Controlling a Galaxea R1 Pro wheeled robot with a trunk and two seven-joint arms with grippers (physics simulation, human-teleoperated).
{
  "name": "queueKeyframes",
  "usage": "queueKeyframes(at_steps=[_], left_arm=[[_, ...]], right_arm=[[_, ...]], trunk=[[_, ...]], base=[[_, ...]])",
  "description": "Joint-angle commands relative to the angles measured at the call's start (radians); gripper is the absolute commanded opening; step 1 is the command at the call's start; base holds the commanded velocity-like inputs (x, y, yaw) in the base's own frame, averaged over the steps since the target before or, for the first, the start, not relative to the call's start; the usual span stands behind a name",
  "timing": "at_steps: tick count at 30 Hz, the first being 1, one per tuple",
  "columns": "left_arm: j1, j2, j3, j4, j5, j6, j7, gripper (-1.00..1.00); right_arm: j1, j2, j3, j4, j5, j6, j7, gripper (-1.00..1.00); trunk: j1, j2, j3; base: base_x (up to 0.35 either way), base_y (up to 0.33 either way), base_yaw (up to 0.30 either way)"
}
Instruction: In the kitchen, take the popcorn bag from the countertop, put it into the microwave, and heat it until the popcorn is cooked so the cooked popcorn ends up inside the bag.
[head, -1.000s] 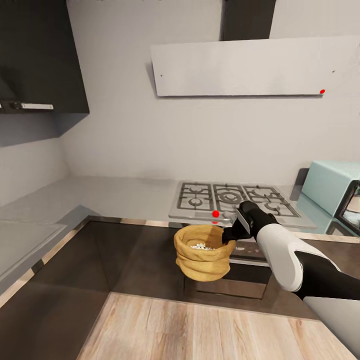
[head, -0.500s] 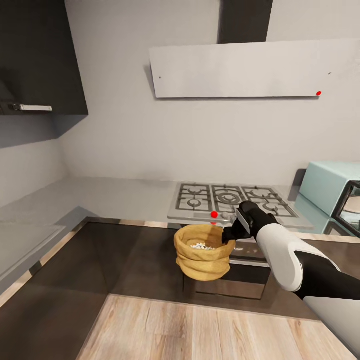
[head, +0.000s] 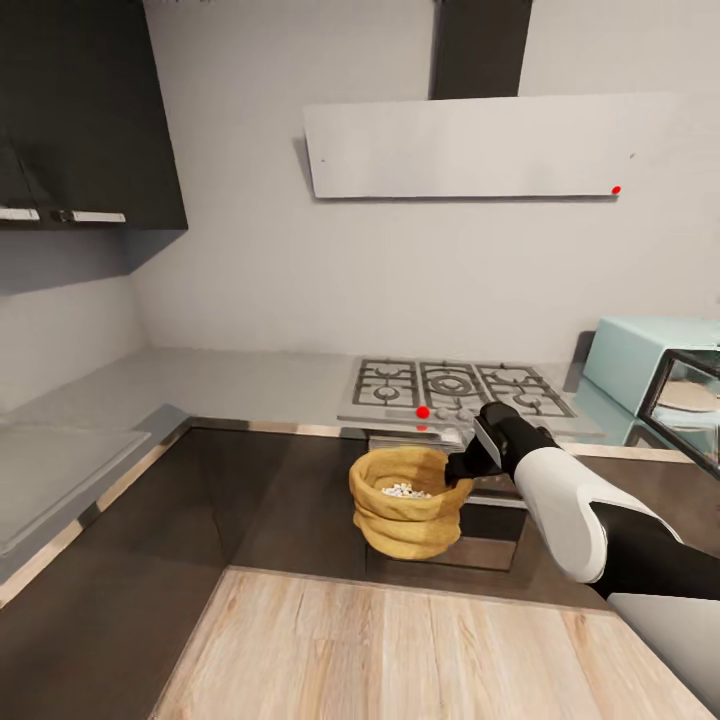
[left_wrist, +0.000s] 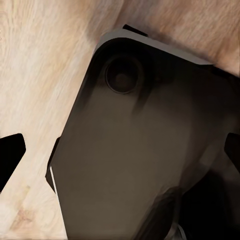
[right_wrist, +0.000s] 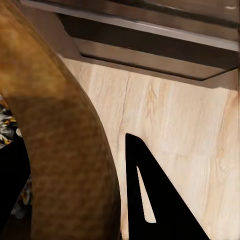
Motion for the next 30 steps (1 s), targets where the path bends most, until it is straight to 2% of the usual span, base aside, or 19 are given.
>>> queueKeyframes(at_steps=[1,4,8,16,19,22,26,30], left_arm=[[0.0,0.0,0.002,-0.001,0.002,-0.002,0.002,1.0],[0.0,0.0,0.002,-0.001,0.002,-0.002,0.002,1.0],[0.0,0.0,0.002,-0.001,0.002,-0.002,0.002,1.0],[0.0,0.001,0.001,-0.001,0.001,-0.002,0.002,1.0],[0.0,0.001,0.001,-0.001,0.001,-0.002,0.001,1.0],[0.0,0.001,0.001,-0.001,0.0,-0.003,0.001,1.0],[0.0,0.001,0.001,-0.001,0.0,-0.003,0.002,1.0],[0.0,0.001,0.001,-0.001,0.0,-0.002,0.001,1.0]], right_arm=[[0.0,-0.001,-0.007,-0.002,0.008,0.003,0.007,-1.0],[0.0,-0.005,-0.007,0.0,0.006,0.003,0.006,-1.0],[0.0,-0.028,-0.007,0.0,0.004,0.003,0.012,-1.0],[0.0,-0.031,-0.006,0.0,0.007,0.002,0.004,-1.0],[0.0,-0.035,-0.006,-0.001,0.008,0.002,0.004,-1.0],[0.0,-0.055,-0.007,-0.002,0.011,0.001,0.003,-1.0],[0.0,-0.067,-0.007,-0.004,0.012,0.0,0.002,-1.0],[0.0,-0.07,-0.007,-0.007,0.012,0.0,0.001,-1.0]], trunk=[[-0.001,-0.001,-0.001],[-0.001,-0.001,-0.001],[-0.001,-0.001,-0.001],[-0.001,-0.001,0.001],[-0.001,-0.001,0.002],[-0.001,-0.001,0.004],[-0.001,-0.001,0.006],[-0.001,-0.001,0.008]], base=[[-0.346,0.0,0.0],[-0.346,0.0,0.0],[-0.346,0.0,-0.001],[-0.317,0.0,-0.192],[-0.061,0.0,-0.241],[-0.007,0.0,-0.244],[0.0,0.0,-0.247],[0.0,0.0,-0.248]])
